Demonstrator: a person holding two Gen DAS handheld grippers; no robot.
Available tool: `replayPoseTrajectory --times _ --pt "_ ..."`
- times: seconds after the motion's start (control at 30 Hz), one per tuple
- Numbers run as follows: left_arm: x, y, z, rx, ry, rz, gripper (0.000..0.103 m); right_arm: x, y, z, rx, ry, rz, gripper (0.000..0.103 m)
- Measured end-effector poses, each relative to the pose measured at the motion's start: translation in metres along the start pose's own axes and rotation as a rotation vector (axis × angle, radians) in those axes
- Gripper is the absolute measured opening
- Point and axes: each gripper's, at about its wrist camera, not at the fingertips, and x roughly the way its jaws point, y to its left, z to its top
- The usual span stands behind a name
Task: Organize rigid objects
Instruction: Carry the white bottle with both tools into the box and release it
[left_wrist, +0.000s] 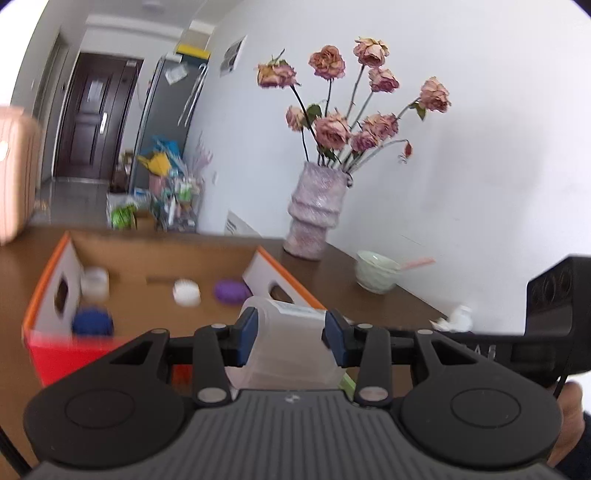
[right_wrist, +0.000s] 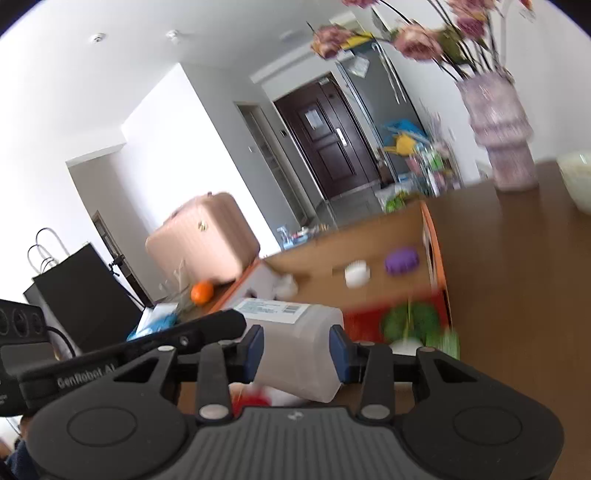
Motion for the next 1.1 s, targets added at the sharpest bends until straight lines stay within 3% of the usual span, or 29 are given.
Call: replayPoseTrajectory --times 0.23,0.43,0.53,0.67,0.77,0.83,1.03,1.1 --pt "0.064 0.034 0.056 0.045 -0.023 0.090 0.040 0.086 -0.021 0.080 -0.040 0.045 0.030 0.038" --pt "0.128 0.089 0.088 -0.084 0.037 0.139 0.040 0.175 -0.044 0.123 -0.027 0.149 0.019 0.038" --pt "0.156 0.111 0.089 -0.154 0.075 0.153 0.040 0.209 -0.060 0.127 0.023 0.187 0.002 0.039" --pt "0.175 0.123 0.081 -0.172 0.129 0.153 0.040 0.245 -0.076 0.121 0.058 0.257 -0.062 0.041" --pt "0.180 0.132 0.068 -0.212 0.114 0.150 0.040 0.250 -0.079 0.114 0.067 0.248 -0.071 0.042" --pt "0.185 0.135 0.068 -0.203 0.162 0.140 0.041 0.250 -0.077 0.113 0.049 0.255 -0.086 0.042" --pt "0.177 0.132 0.068 -0.177 0.153 0.183 0.042 0.251 -0.079 0.108 0.072 0.240 -0.022 0.043" --pt "0.177 0.133 0.069 -0.167 0.163 0.200 0.042 0.251 -0.082 0.108 0.107 0.214 -0.001 0.049"
